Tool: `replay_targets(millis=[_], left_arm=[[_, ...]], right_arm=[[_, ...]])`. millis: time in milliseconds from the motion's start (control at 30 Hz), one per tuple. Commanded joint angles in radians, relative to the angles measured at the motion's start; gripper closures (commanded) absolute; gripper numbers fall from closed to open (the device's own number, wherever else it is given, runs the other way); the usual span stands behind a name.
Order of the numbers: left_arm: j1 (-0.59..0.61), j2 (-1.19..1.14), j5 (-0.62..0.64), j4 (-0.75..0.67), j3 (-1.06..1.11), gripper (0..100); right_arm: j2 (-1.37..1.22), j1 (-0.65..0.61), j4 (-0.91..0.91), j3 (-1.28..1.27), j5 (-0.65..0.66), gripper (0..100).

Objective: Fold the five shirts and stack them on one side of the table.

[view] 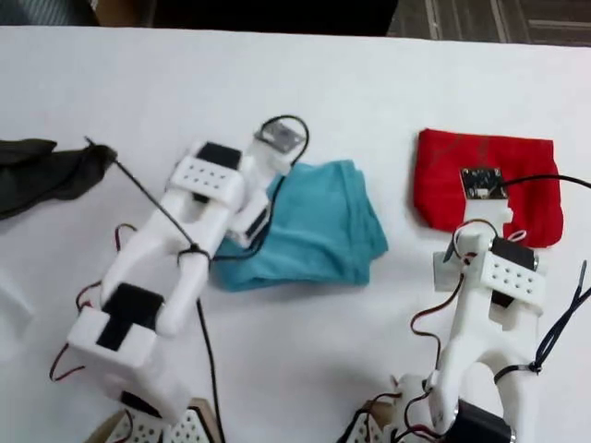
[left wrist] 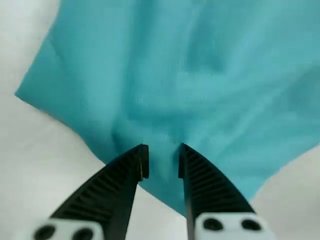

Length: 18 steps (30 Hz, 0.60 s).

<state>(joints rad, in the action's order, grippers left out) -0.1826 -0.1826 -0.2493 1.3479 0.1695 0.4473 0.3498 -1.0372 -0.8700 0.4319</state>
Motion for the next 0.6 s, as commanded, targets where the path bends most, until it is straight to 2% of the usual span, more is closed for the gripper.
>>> replay_targets(millis=[0,100,233,367,467,567], left_arm=[[0.107,0.005,-0.026,-0.009,0.004,88],[0.204,0.005,-0.031,-0.009,0.005,88],[0.252,0.002,-0.031,-0.009,0.050,88],[0.245,0.006,-0.028,-0.009,0.048,88],[0.236,0.006,-0.020,0.008,-0.045,88],[0.175,0.005,-0.020,0.064,-0.151,88]], right_arm=[[-0.004,-0.008,0.015,0.012,0.006,70.4],[-0.004,-0.008,0.015,0.012,0.006,70.4],[-0.004,-0.008,0.018,0.017,0.006,70.4],[-0.004,-0.008,0.036,0.018,0.002,70.4],[-0.004,-0.010,0.036,0.018,0.000,70.4],[-0.005,-0.030,0.036,0.012,0.000,70.4]])
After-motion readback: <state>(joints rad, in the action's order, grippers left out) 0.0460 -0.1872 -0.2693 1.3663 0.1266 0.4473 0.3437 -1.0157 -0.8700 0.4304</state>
